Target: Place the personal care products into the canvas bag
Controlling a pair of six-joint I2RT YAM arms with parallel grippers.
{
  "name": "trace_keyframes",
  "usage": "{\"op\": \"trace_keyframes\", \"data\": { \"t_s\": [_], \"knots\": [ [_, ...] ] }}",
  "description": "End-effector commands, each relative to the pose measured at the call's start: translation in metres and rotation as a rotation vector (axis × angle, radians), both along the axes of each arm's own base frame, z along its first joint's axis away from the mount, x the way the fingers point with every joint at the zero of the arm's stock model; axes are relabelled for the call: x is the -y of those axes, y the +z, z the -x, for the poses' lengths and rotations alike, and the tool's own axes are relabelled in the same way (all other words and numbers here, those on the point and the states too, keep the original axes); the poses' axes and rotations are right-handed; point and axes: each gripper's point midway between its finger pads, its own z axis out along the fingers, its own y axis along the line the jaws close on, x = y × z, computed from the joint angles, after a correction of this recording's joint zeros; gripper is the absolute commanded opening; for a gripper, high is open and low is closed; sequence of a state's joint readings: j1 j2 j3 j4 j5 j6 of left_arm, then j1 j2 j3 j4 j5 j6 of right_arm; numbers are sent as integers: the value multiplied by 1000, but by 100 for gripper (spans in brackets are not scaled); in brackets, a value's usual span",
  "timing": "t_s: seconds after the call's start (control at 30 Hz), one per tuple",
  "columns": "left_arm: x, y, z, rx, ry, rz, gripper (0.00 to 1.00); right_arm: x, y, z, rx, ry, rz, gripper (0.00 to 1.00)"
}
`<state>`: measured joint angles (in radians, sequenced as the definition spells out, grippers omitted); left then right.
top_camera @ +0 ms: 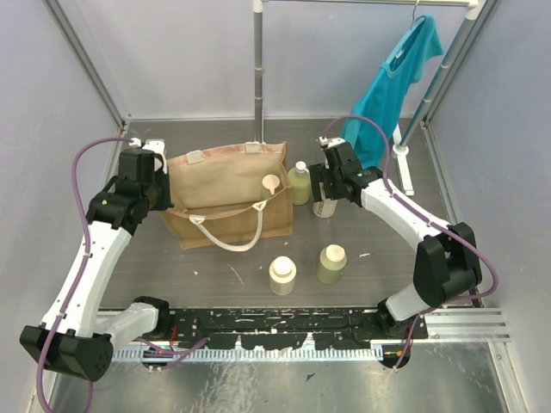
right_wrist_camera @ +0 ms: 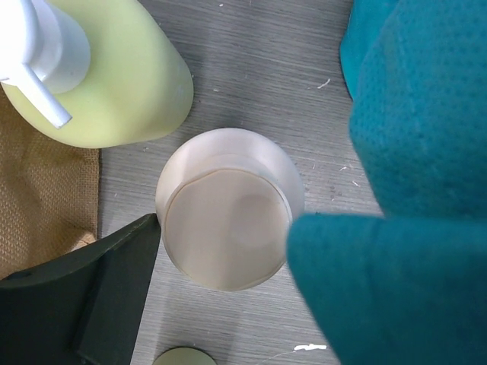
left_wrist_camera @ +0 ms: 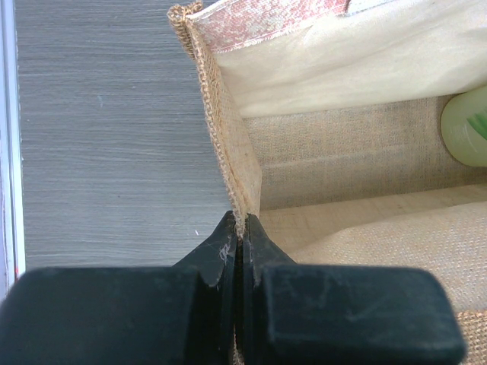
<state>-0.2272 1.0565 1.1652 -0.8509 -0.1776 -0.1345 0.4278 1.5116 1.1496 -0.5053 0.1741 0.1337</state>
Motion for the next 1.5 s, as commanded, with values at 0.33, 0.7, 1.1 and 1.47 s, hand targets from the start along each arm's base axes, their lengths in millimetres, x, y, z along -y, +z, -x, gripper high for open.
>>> {"op": "trace_keyframes", "data": {
  "t_s": [0.33,0.7,1.1,1.47],
  "knots": [
    [-5,14,-6,52,17,-13,8,-15,7,-27,50,25,-27,93],
    [-7,14,-4,51,22,-23,8,-23,3,-42,50,58,-16,53],
    [-5,14,-5,50,18,-17,8,-1,39,-6,43,29,10,1],
    [-4,13,-7,48,24,-7,7,-24,140,34,149,162,-200,1]
  ]
}}
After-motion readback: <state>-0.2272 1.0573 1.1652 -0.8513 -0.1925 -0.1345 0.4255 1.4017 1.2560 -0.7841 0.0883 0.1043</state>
